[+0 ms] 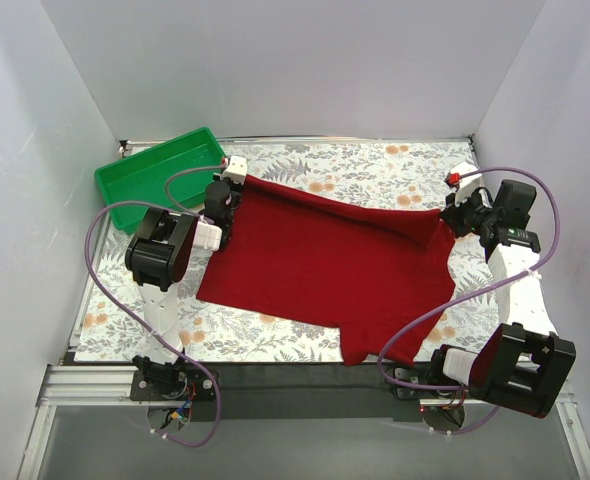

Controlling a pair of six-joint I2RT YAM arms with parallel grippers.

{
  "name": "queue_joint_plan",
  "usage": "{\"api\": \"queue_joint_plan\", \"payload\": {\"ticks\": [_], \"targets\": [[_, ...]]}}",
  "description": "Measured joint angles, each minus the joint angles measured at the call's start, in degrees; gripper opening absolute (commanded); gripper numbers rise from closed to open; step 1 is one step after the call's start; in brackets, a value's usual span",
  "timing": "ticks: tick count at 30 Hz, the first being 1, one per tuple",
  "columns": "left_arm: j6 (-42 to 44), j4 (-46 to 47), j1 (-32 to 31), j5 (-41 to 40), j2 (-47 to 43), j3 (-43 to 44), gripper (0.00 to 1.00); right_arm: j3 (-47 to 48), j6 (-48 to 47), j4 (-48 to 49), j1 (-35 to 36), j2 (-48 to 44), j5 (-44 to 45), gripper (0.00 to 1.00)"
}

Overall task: Fold and stack the t-shirts
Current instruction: Fold the tshirt

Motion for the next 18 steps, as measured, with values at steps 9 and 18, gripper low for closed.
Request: {"api": "queue_joint_plan", "payload": {"ticks": [9,18], "targets": [[-0.4,0.3,0.0,0.0,-0.6,-1.5,0.0,-0.1,-0.1,0.0,0.0,-0.1,-0.2,0.01],[-0.5,0.3,0.0,0.0,-0.7,-2.3,0.0,-1.8,-0.8,0.0,-0.1,-1.1,-1.1,0.01]]}}
